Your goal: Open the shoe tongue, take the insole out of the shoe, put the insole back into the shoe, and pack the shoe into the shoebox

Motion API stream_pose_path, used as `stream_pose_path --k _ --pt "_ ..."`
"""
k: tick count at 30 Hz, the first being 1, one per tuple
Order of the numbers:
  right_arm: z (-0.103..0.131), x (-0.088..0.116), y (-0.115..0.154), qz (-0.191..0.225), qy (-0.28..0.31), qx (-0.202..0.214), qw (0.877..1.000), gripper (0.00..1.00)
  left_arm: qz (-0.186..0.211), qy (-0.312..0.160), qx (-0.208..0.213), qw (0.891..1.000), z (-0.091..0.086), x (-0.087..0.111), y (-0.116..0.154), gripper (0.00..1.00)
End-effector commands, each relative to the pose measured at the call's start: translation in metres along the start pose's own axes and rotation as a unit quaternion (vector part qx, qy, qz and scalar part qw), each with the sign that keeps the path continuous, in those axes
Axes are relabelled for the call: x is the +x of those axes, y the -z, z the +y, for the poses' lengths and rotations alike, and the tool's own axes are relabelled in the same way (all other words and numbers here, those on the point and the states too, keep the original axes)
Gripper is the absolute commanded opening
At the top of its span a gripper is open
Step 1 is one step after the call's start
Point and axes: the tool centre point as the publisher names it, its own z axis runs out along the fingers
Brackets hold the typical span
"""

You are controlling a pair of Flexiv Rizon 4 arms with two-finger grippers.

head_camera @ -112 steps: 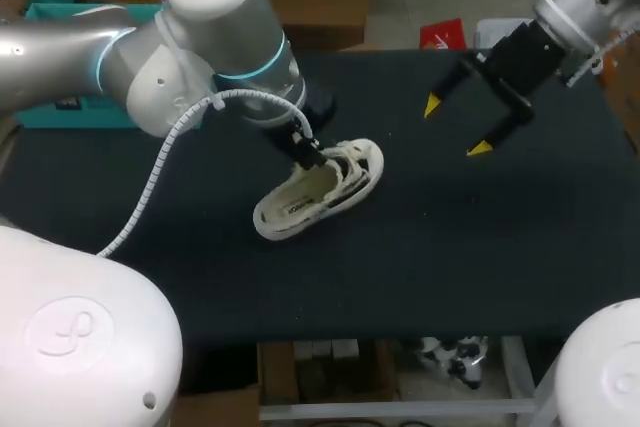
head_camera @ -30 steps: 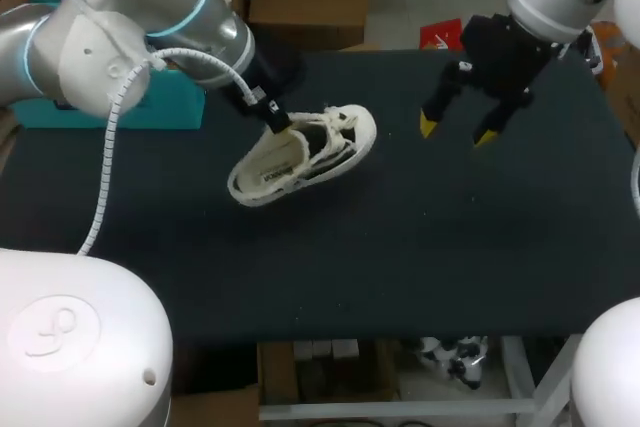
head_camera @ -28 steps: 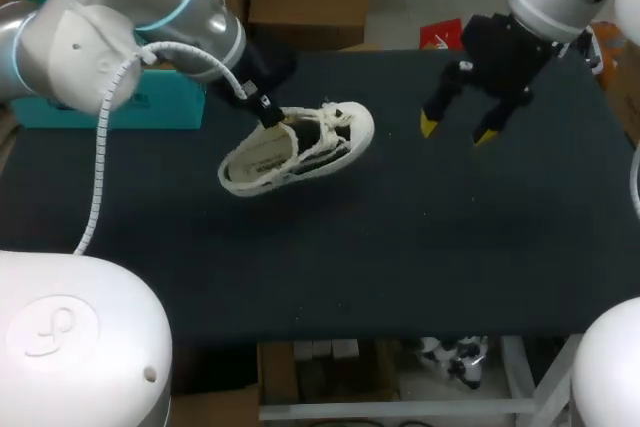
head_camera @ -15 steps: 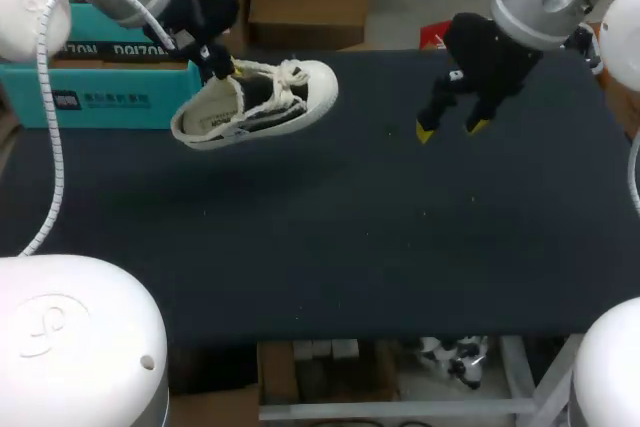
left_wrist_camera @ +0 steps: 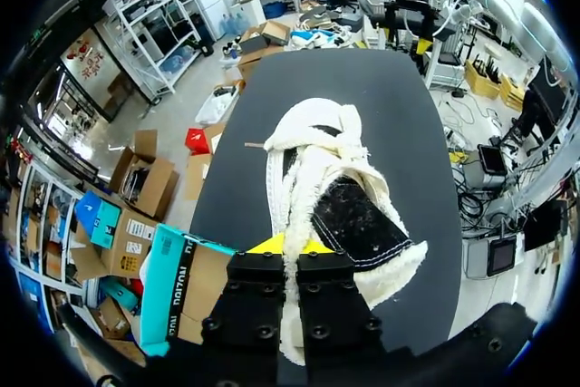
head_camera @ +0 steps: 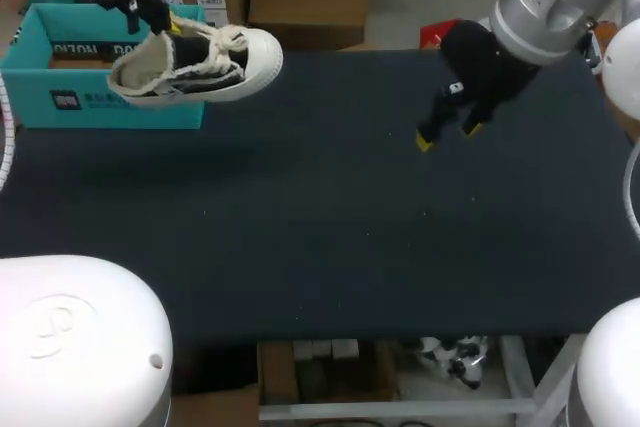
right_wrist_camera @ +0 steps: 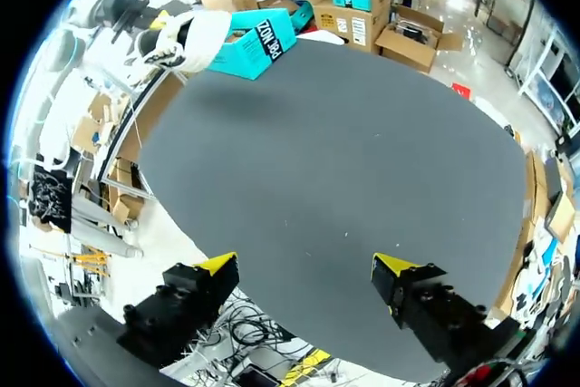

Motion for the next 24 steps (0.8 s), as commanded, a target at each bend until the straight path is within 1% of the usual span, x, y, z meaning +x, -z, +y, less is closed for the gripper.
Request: stream_pose_path --k 1,2,3,6,14,18,19,20,22,24 --pt "0.002 -0.004 0.001 -0.002 0.119 0.023 0.993 1.00 0.013 0.001 0.002 1.000 0.016 -0.018 0.019 0.00" --pt "0.003 -0.002 0.001 -0.010 0.162 0.026 0.986 1.00 0.013 0.004 0.000 1.000 0.020 -0.023 0.021 0.00" --pt "0.003 0.000 0.002 -0.012 0.184 0.026 0.982 1.00 0.013 0.008 -0.001 1.000 0.024 -0.028 0.023 0.00" --pt "0.003 0.000 0.002 -0.016 0.183 0.028 0.983 1.00 0.014 0.016 -0.012 1.000 0.039 -0.046 0.028 0.00" --pt "0.003 0.000 0.002 -0.016 0.183 0.028 0.983 1.00 0.006 0.067 -0.023 0.997 0.077 -0.098 0.041 0.00" --pt "0.003 0.000 0.002 -0.016 0.183 0.028 0.983 1.00 0.012 0.077 -0.030 0.997 0.095 -0.114 0.036 0.00" --pt "0.004 -0.001 0.002 -0.015 0.230 0.020 0.973 1.00 0.012 0.080 -0.033 0.996 0.099 -0.117 0.034 0.00" --pt "0.005 -0.002 0.002 -0.003 0.274 0.019 0.962 1.00 0.012 0.081 -0.034 0.996 0.104 -0.121 0.033 0.00" --pt "0.005 -0.007 0.000 0.004 0.311 0.024 0.950 1.00 0.014 0.085 -0.036 0.996 0.114 -0.127 0.030 0.00" --pt "0.001 -0.012 -0.002 0.017 0.360 0.017 0.933 1.00 0.016 0.089 -0.036 0.995 0.124 -0.134 0.030 0.00"
